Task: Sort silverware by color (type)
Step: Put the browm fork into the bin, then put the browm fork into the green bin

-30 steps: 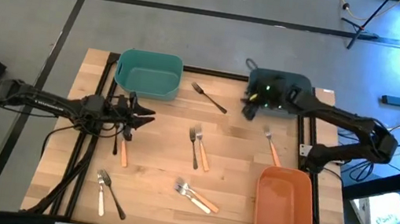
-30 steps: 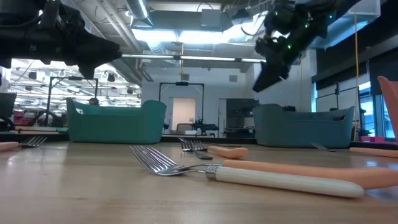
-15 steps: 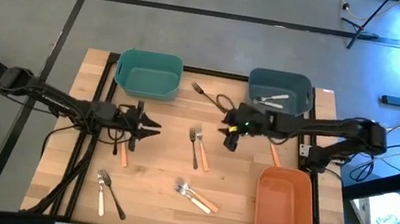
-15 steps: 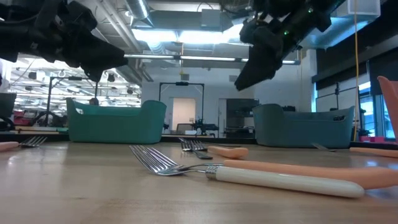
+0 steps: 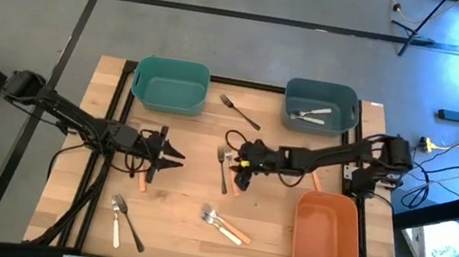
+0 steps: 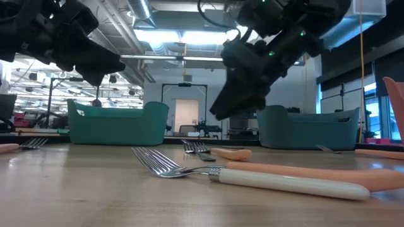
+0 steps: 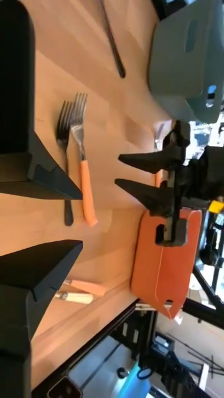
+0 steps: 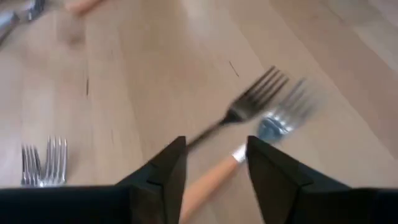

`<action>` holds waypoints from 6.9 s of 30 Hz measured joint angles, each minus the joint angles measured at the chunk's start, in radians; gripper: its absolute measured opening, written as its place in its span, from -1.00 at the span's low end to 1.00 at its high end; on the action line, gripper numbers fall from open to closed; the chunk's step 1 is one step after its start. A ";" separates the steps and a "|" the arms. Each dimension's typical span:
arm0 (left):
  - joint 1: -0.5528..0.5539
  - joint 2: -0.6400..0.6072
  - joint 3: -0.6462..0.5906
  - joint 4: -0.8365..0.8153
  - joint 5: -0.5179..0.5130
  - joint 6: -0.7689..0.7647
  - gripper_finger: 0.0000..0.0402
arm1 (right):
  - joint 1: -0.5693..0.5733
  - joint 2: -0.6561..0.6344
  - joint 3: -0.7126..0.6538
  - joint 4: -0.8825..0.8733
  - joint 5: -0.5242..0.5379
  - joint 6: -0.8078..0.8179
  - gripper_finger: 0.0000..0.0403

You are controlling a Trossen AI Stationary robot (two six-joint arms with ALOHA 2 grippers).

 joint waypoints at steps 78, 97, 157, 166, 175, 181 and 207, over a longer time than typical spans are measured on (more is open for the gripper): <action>-0.110 -0.001 -0.001 -0.004 -0.174 0.030 -0.45 | 0.007 0.158 0.002 -0.074 0.158 -0.080 -0.44; -0.050 -0.001 -0.002 -0.005 -0.188 -0.033 -0.41 | 0.008 0.148 0.054 0.067 0.312 -0.365 -0.96; 0.131 0.347 -0.001 0.602 -0.346 0.004 -0.52 | 0.041 0.260 0.110 0.699 0.336 -0.594 -0.93; 0.151 0.347 0.000 0.604 -0.291 0.054 -0.97 | 0.041 0.260 0.110 0.702 0.327 -0.537 -0.92; 0.150 0.347 0.000 0.598 -0.287 0.084 -0.98 | 0.044 0.249 0.110 0.681 0.330 -0.511 -0.65; 0.150 0.346 0.000 0.581 -0.287 0.084 -0.98 | 0.051 0.112 0.109 0.417 0.334 -0.491 -0.39; 0.147 0.345 0.000 0.574 -0.280 0.079 -0.99 | -0.251 -0.467 0.048 -0.743 0.448 -0.121 -0.32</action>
